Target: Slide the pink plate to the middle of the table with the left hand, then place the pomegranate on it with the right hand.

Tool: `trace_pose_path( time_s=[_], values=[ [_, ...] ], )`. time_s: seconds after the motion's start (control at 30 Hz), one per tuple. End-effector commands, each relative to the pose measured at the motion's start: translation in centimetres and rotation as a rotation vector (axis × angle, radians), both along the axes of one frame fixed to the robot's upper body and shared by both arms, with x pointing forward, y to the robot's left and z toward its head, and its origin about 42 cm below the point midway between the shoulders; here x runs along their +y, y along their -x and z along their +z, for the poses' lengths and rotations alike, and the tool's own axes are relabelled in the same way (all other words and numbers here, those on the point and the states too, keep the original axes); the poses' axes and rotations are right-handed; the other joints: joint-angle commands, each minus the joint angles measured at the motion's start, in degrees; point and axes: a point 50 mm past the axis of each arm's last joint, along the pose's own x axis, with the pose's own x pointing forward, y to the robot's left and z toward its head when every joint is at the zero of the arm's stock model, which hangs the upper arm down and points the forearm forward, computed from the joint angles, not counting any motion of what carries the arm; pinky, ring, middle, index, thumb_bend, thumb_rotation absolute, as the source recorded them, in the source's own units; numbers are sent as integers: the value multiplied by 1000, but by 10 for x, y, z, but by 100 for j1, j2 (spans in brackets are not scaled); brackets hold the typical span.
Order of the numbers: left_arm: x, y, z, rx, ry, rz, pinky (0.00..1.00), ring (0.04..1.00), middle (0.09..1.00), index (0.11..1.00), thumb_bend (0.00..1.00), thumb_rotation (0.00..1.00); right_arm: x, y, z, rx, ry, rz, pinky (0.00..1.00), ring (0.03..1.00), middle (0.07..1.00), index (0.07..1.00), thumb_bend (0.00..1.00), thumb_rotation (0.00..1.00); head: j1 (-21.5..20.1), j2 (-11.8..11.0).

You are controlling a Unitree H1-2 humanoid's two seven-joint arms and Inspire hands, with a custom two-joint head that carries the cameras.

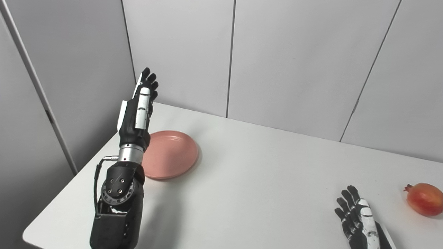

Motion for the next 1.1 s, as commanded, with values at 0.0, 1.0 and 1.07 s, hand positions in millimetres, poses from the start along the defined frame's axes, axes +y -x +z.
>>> trace_pose_path(
  time_s=[0.0, 1.0, 1.07],
  values=[
    [7, -5, 27, -87, -15, 15, 966, 956, 956, 940, 415, 1000, 2, -7, 18, -61, -12, 15, 1000, 1000, 1000, 1000, 162, 1000, 8, 5],
    [74, -9, -7, 29, 163, 63, 1000, 984, 978, 955, 365, 1000, -1, -7, 21, -44, -18, 12, 1000, 1000, 1000, 1000, 135, 1000, 147, 3],
    [78, -9, -10, 41, 162, 81, 1000, 980, 972, 948, 357, 1000, -1, -7, 22, -46, -21, 14, 1000, 1000, 1000, 1000, 136, 1000, 151, 6]
  ],
)
